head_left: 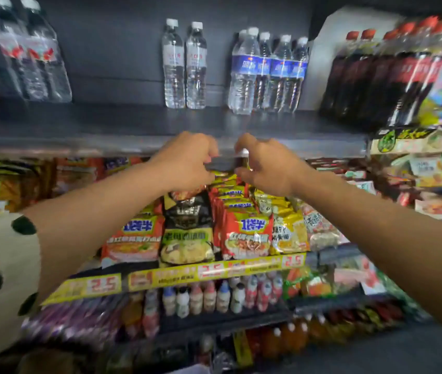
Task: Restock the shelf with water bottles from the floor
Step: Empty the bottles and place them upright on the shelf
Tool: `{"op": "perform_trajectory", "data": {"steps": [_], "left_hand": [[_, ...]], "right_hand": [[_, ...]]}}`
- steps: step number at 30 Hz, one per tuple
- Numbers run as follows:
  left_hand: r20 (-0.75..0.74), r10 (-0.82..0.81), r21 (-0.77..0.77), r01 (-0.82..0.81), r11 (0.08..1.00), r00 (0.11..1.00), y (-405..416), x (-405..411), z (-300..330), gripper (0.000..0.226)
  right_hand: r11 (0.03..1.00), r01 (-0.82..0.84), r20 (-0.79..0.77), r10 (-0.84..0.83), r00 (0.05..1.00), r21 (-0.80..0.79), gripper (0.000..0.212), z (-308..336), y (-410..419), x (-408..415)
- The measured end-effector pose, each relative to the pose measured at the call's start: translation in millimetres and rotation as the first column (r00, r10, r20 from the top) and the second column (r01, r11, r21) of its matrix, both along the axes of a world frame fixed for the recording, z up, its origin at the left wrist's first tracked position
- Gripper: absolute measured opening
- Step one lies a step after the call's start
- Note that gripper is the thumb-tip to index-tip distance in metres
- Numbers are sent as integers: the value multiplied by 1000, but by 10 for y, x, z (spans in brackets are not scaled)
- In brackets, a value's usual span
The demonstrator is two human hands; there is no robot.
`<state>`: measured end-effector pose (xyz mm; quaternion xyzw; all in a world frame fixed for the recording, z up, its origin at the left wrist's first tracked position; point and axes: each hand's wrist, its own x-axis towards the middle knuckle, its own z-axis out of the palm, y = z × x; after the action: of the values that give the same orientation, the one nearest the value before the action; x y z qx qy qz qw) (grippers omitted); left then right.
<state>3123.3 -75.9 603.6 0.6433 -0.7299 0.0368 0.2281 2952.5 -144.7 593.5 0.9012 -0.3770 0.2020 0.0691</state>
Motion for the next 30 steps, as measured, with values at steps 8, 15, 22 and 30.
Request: {"op": "perform_trajectory", "data": {"steps": [8,15,22,30], "left_hand": [[-44,8,402,10,916,999,514,229,-1739,26],[-61,108,723,-31,690,992,754,423,-4024,13],[-18,299,872,-132,472,954,1151,563,-5724,42],[-111,360,884,-74,461,926,1391,631,-6893,54]], "right_hand": [[941,-94,-57,118,991,324,42,-1781,559,284],[750,-61,-186,240,953,658,44,-4068,874,503],[601,149,-359,246,900,785,56,-6092,1192,767],[662,275,-503,178,846,697,51,-7429,1253,1107]]}}
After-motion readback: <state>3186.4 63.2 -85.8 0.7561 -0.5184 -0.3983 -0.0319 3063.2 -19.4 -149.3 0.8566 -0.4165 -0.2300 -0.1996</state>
